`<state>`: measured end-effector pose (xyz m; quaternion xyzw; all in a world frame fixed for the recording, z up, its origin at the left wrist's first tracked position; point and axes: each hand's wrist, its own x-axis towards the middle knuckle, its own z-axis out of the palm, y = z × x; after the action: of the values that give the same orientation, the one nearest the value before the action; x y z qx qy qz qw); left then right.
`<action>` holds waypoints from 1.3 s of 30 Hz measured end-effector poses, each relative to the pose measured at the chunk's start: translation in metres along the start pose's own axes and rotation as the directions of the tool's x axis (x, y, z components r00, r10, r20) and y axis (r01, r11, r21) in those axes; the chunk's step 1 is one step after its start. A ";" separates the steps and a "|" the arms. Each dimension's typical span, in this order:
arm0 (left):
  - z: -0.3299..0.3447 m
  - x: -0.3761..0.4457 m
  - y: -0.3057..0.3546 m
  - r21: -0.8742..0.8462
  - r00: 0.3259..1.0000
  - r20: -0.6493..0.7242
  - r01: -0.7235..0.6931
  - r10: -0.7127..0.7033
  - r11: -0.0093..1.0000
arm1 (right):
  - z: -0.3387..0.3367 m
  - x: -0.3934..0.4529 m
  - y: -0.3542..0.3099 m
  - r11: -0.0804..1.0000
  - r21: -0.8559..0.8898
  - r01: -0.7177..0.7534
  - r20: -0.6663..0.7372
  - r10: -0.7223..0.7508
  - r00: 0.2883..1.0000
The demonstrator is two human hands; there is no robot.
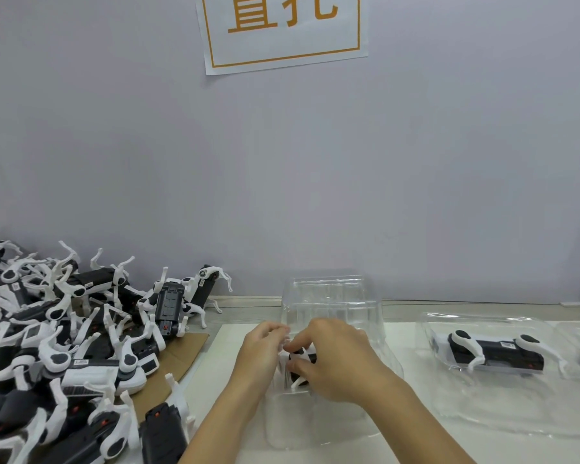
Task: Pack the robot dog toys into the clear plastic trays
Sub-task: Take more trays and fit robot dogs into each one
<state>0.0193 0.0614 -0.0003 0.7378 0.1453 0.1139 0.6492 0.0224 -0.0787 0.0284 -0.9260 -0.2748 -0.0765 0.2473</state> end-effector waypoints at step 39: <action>0.002 -0.010 0.007 0.144 0.983 0.181 -0.003 -0.023 0.990 | -0.027 -0.001 0.030 0.879 -0.132 -0.458 -0.033 0.458 0.889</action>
<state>0.0107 0.0553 0.0068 0.7892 0.0969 0.0321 0.6056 0.0374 -0.1149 0.0392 -0.9793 -0.0425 -0.0350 0.1950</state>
